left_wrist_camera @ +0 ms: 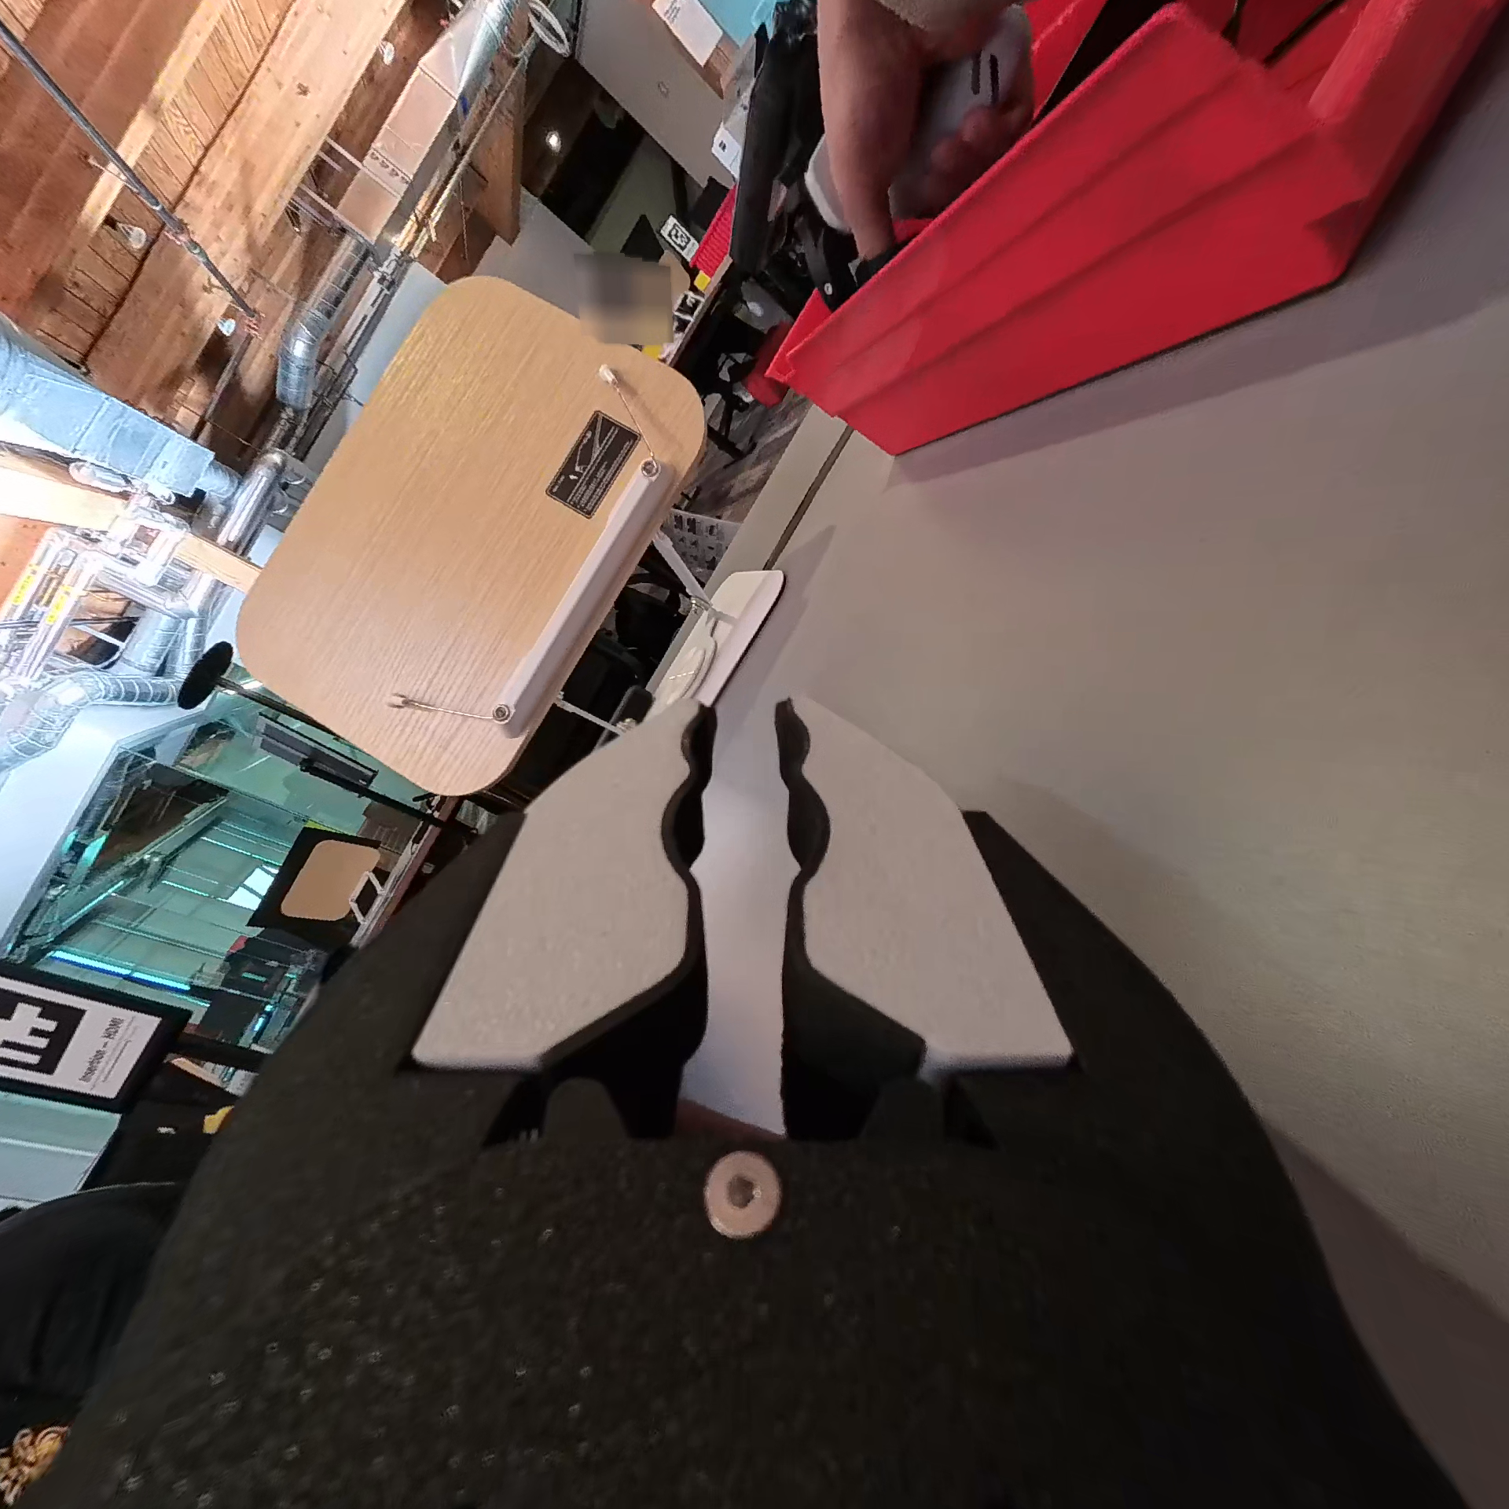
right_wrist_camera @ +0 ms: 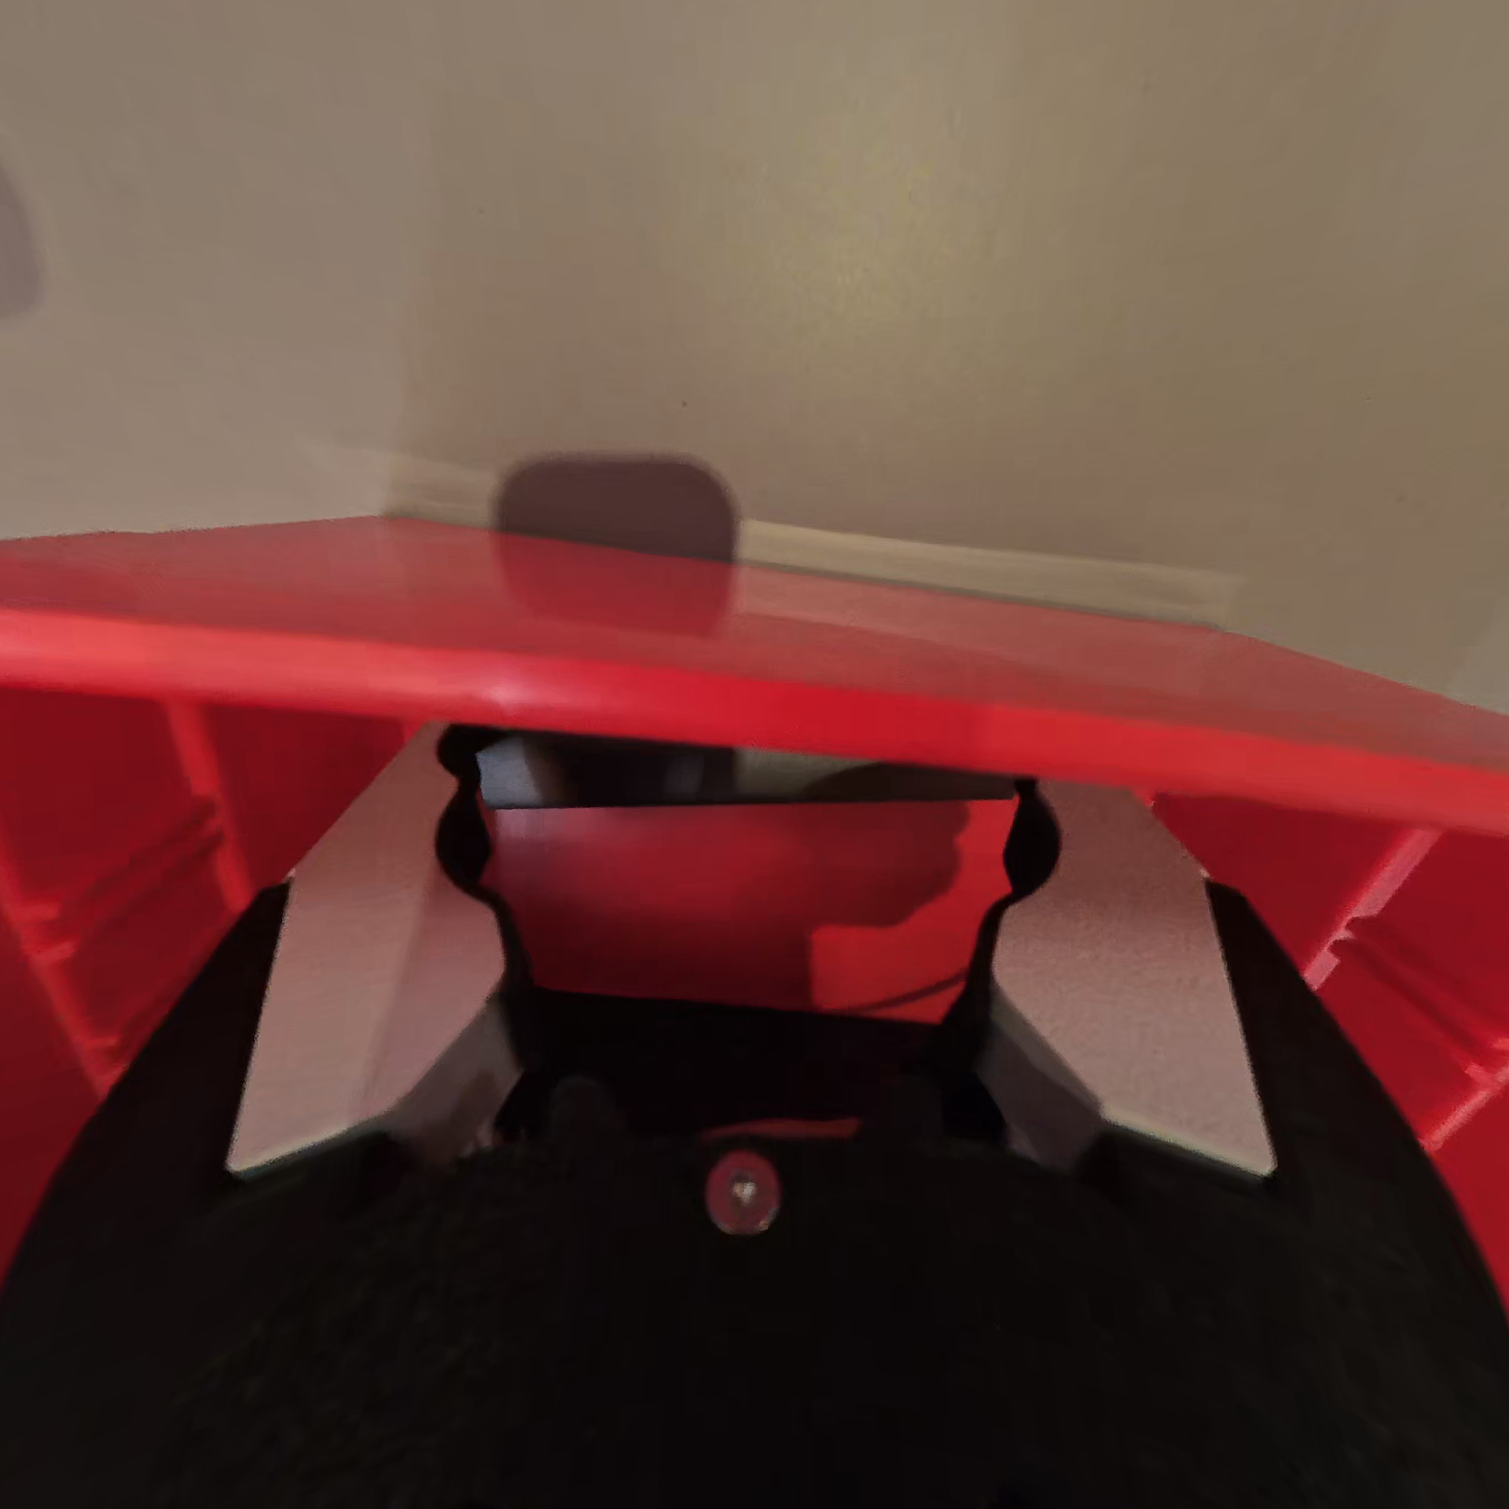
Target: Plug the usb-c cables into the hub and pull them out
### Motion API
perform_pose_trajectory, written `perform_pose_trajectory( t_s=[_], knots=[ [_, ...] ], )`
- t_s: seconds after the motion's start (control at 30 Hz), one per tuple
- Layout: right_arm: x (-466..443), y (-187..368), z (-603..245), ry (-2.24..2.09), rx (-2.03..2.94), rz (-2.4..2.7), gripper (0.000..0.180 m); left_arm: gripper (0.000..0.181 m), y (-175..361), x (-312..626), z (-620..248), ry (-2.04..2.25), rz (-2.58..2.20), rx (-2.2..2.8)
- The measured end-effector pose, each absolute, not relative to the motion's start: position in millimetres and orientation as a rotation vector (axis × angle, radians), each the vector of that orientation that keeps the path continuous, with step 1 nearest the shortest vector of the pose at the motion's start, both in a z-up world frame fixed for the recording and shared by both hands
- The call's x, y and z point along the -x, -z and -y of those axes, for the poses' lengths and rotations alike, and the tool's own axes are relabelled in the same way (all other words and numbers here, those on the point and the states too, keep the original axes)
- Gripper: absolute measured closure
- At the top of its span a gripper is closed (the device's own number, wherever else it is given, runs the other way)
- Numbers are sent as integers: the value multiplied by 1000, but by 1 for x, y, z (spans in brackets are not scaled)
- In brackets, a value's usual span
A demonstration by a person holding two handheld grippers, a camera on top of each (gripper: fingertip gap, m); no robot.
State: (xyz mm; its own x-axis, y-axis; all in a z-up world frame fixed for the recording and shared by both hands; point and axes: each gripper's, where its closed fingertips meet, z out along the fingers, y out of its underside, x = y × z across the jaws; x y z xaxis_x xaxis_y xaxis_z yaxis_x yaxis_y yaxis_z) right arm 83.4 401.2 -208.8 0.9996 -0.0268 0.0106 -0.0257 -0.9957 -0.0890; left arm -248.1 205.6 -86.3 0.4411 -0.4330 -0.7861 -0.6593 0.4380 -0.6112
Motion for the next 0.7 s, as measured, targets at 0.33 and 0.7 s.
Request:
perform_pose_trajectory(
  t_s=[0.33, 0.7],
  knots=[
    [-83, 137, -406, -114, 2721, 10, 54, 164, 101, 253, -211, -170, -1203, 1298],
    [54, 29, -174, -538, 1812, 265, 85, 155, 159, 232, -177, 217, -1367, 1684]
  ],
)
